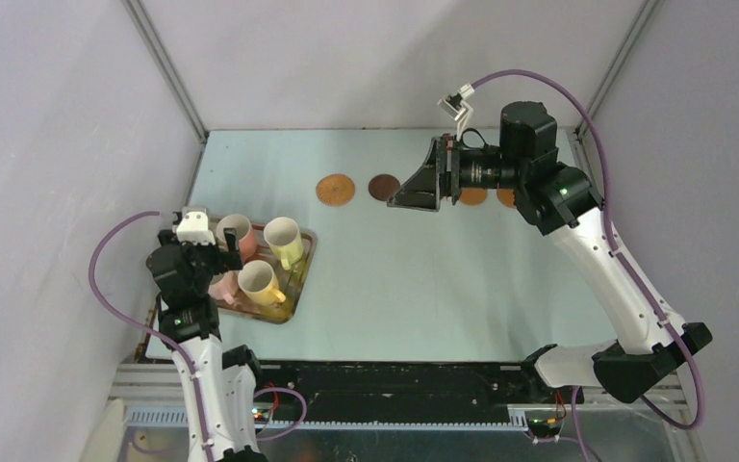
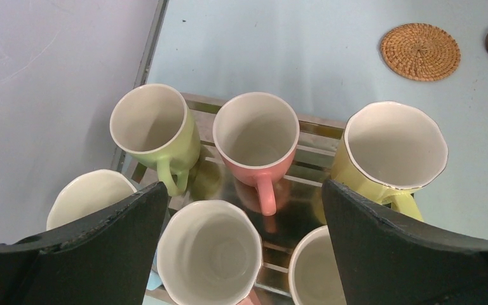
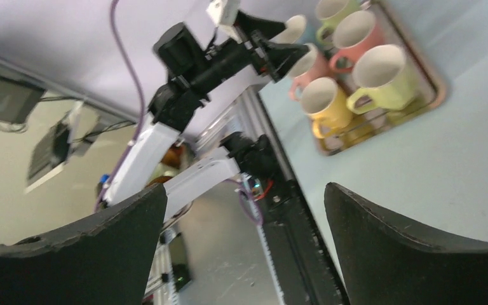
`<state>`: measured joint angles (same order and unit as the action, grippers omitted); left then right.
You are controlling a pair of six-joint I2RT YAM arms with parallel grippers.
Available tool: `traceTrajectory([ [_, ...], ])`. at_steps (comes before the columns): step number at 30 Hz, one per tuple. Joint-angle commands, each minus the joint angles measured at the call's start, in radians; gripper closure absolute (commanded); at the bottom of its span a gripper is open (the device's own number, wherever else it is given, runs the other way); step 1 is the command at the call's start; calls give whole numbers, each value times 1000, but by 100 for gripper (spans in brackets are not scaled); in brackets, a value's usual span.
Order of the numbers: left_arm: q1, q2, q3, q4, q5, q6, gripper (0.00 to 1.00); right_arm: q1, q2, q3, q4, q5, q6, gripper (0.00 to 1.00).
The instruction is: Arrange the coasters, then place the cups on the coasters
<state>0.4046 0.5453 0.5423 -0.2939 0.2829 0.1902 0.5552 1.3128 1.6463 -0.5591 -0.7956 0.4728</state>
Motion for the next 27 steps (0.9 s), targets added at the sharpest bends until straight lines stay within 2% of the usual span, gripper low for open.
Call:
traceTrajectory([
  [1, 10, 7, 18, 39, -8, -14, 2, -8, -21, -2, 117, -225, 85, 0],
  [5, 9, 4, 16, 39, -8, -12, 2, 9, -10, 14, 138, -322, 106, 1],
  [16, 9, 1, 15, 40, -4, -12, 2, -1, 22, -2, 189, -318, 173, 1],
  [19, 10, 1, 15, 40, -2, -13, 2, -12, 25, -10, 204, -277, 209, 1],
  [27, 9, 2, 16, 40, 4, -14, 2, -9, 17, -49, 249, -328, 211, 1],
])
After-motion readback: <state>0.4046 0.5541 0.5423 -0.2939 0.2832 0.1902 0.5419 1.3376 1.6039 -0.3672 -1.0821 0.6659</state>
